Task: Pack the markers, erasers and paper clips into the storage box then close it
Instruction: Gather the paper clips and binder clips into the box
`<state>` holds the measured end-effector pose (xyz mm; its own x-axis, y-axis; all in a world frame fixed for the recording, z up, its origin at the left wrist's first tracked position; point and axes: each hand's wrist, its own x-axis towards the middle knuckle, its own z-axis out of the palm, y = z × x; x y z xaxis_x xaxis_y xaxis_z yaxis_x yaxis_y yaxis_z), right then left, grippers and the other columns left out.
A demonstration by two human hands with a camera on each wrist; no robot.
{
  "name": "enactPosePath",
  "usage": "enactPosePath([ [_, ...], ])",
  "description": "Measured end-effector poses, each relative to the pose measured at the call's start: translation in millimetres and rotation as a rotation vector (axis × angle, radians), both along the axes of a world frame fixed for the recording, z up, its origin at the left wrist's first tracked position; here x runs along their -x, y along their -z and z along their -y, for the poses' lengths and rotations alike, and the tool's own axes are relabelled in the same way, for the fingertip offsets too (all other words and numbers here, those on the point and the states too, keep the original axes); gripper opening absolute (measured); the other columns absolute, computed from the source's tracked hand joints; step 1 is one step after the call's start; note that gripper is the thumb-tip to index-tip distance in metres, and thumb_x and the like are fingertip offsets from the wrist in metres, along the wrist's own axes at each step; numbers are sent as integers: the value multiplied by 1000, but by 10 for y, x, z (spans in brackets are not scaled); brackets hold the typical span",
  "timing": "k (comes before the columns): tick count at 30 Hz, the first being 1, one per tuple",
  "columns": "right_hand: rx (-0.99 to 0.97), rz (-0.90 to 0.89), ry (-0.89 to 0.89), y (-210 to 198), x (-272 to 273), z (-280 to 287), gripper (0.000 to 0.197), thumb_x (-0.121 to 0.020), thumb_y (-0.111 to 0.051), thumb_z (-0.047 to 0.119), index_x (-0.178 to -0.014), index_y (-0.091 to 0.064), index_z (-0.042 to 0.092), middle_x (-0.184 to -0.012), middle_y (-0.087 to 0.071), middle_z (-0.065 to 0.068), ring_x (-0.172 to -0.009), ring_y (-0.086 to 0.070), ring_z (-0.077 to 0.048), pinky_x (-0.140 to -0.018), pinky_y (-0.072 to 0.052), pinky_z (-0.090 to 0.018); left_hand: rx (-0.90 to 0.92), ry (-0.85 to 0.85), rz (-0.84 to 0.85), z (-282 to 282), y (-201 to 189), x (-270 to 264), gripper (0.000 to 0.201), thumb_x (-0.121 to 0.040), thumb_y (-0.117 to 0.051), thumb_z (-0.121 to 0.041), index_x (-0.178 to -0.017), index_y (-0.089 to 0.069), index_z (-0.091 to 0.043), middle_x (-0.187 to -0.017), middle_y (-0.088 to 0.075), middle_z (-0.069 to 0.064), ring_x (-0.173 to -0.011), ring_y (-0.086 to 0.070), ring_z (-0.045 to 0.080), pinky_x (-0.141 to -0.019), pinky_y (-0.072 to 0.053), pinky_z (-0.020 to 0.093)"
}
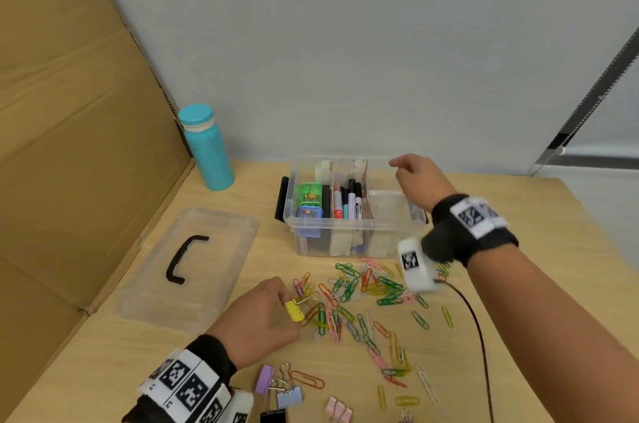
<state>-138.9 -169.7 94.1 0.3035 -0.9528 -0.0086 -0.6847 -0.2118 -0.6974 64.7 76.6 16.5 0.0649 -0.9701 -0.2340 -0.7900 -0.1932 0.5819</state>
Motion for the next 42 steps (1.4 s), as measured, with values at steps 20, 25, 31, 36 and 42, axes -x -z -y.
enactPosePath([
  [20,432,-85,26,1004,408,-662,60,-97,-14,45,-149,-29,18,-157,-23,7,-137,-36,-10,-108,-40,-34,163,47,429,2520,-863,1009,50,-81,-68,-23,-123,-46,-9,-123,-46,12,-106,-56,30,-85,-50,36],
  [25,447,-105,19,1018,427,-663,59,-98,-15,44,-148,-30,18,-157,-23,7,-137,-36,-10,-107,-41,-35,102,111,373,2529,-952,895,53,-86,-63,-23,-134,-45,-9,-134,-53,10,-119,-54,27,-99,-45,36],
  [31,436,-95,6,1006,428,-672,61,-96,-14,44,-148,-30,16,-157,-24,4,-137,-36,-14,-109,-39,-35,340,162,149,1718,-1067,609,46,-87,-61,-25,-131,-49,-22,-128,-52,-3,-110,-55,12,-93,-47,28],
  [36,401,-138,-11,950,431,-677,56,-98,-21,38,-149,-27,14,-158,-21,-1,-140,-29,-21,-114,-32,-39,387,181,135,846,-893,330,34,-84,-63,-27,-117,-57,-26,-111,-52,-12,-96,-53,3,-85,-45,20],
  [42,601,-47,-69,733,493,-1268,33,-91,-54,25,-120,-51,11,-121,-43,-6,-112,-43,-18,-90,-44,-27,85,165,97,86,-224,13,22,-78,-69,-37,-97,-58,-39,-98,-54,-19,-85,-54,-2,-77,-49,23],
])
